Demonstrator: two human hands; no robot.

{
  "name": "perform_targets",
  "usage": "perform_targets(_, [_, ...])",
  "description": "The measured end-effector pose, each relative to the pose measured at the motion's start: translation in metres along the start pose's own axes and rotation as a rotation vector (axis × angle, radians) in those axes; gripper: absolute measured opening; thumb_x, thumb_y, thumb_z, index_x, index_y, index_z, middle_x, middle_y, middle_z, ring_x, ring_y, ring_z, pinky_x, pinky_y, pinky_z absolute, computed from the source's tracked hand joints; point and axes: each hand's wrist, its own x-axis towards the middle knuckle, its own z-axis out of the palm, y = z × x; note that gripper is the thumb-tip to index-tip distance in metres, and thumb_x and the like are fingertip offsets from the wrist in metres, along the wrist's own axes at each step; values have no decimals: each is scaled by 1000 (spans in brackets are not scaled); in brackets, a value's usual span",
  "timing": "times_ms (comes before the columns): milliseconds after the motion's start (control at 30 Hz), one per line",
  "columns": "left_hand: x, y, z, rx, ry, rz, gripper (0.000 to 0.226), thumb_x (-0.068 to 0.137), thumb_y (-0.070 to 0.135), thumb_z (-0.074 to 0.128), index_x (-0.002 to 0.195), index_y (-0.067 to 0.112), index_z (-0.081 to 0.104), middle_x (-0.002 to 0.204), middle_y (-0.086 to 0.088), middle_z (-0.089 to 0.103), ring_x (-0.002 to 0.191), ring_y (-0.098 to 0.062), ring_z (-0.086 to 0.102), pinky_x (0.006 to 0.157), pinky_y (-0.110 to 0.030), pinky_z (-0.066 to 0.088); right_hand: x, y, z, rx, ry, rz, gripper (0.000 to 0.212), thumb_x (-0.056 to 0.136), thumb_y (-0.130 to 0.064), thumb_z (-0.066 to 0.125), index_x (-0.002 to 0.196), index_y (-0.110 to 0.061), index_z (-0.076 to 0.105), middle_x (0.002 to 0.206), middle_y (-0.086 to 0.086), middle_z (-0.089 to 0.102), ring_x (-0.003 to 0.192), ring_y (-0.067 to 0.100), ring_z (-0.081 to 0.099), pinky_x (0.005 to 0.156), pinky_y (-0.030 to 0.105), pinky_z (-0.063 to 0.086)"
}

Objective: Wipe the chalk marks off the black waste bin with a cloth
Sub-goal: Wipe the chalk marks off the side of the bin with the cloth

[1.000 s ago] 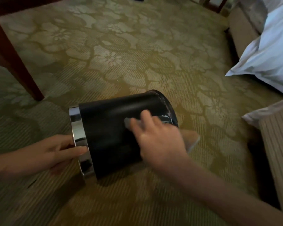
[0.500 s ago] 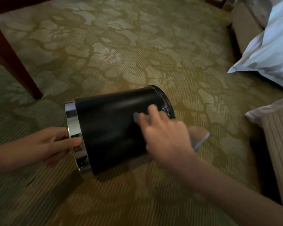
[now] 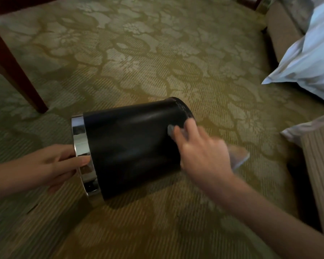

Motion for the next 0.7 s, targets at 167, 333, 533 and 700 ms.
perform_targets(167, [-1,10,-3,10,20,6,46,89,57,57,112,19,67,44,-9,54,35,-24,49,43,-30,49,17,14,2,-105,33,87,31,91,-17,47,120,-9,52,106,6,47,81,18,53,48,29,30])
perform_targets(333, [-10,31,6,-16,2,47,53,84,62,59,113,18,65,47,-3,56,37,-14,48,41,-25,45,-32,16,19,17,-81,43,68,67,-15,78,128,-1,52,101,10,52,79,21,56,49,30,44])
perform_targets(533, [-19,51,21,-64,-1,84,60,71,73,62,111,28,65,54,0,59,41,-7,48,41,-21,43,-16,25,19,-73,59,18,46,76,-13,67,120,-2,57,97,11,53,75,24,57,45,27,30])
perform_targets(700, [-22,58,27,-59,9,78,60,74,72,60,115,29,63,58,3,64,43,-7,49,42,-21,43,28,9,-2,-108,30,96,28,88,-20,51,115,-13,53,108,5,44,87,19,54,50,29,31])
